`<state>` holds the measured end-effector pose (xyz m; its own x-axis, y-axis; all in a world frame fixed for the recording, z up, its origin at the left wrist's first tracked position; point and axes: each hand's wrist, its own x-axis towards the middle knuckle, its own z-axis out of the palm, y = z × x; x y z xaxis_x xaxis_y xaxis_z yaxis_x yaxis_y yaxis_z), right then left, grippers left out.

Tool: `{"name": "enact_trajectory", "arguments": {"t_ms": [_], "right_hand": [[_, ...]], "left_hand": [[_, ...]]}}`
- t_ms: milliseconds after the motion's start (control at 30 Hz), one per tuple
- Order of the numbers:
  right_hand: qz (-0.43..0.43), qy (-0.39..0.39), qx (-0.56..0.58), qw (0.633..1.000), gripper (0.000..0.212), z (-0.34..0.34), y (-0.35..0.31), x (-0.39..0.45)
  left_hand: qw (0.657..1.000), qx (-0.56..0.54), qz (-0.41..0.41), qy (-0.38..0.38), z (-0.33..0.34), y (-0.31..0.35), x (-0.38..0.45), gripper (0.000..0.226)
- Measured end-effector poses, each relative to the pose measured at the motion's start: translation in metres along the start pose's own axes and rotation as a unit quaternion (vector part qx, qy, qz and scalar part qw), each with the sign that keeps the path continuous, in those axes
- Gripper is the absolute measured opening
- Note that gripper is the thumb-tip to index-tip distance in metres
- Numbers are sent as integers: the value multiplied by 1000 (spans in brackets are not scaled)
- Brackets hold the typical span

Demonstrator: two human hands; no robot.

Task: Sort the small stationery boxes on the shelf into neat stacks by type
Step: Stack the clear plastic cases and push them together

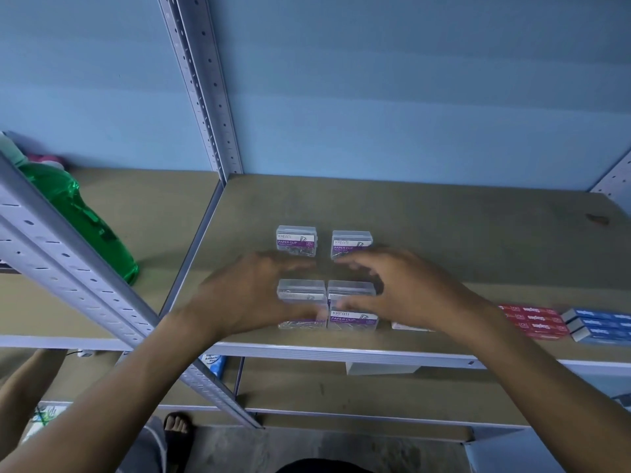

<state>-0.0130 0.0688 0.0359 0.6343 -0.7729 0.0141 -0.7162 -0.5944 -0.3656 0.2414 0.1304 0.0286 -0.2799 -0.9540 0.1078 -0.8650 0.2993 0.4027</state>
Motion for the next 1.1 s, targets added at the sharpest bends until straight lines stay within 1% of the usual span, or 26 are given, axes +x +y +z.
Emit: {"name": "enact_trajectory", "arguments": {"t_ms": [67, 133, 167, 300, 367, 533, 767, 867, 967, 1100], "right_hand": [[1, 25, 0, 1000, 63, -8, 8, 11], [11, 42, -3, 999, 54, -11, 15, 26], [23, 41, -4, 999, 52, -11, 18, 34], [62, -11, -21, 998, 53, -2, 24, 63], [67, -18, -24, 997, 50, 5, 25, 70], [71, 16, -5, 997, 40, 9, 25, 73], [78, 2, 62, 995, 39, 5, 28, 64], [57, 12, 64, 996, 40, 2, 27, 51], [23, 15, 54, 998, 40, 1, 24, 38], [1, -8, 46, 999, 38, 6, 17, 27]], "left_hand": [[998, -1, -34, 52, -7, -5, 9, 67], [996, 8, -28, 89, -12, -14, 23, 46], [996, 6, -23, 89, -13, -19, 30, 39], [999, 7, -44, 25, -8, -39, 48, 42], [998, 5, -58, 4, 0, -44, 54, 40], [997, -36, -52, 54, 12, -46, 63, 36], [994, -72, -18, 83, 8, -41, 62, 27], [992, -69, 9, 101, 4, -35, 50, 26], [992, -67, 46, 95, 2, -28, 34, 27], [992, -97, 32, 68, 3, -21, 21, 26]]}}
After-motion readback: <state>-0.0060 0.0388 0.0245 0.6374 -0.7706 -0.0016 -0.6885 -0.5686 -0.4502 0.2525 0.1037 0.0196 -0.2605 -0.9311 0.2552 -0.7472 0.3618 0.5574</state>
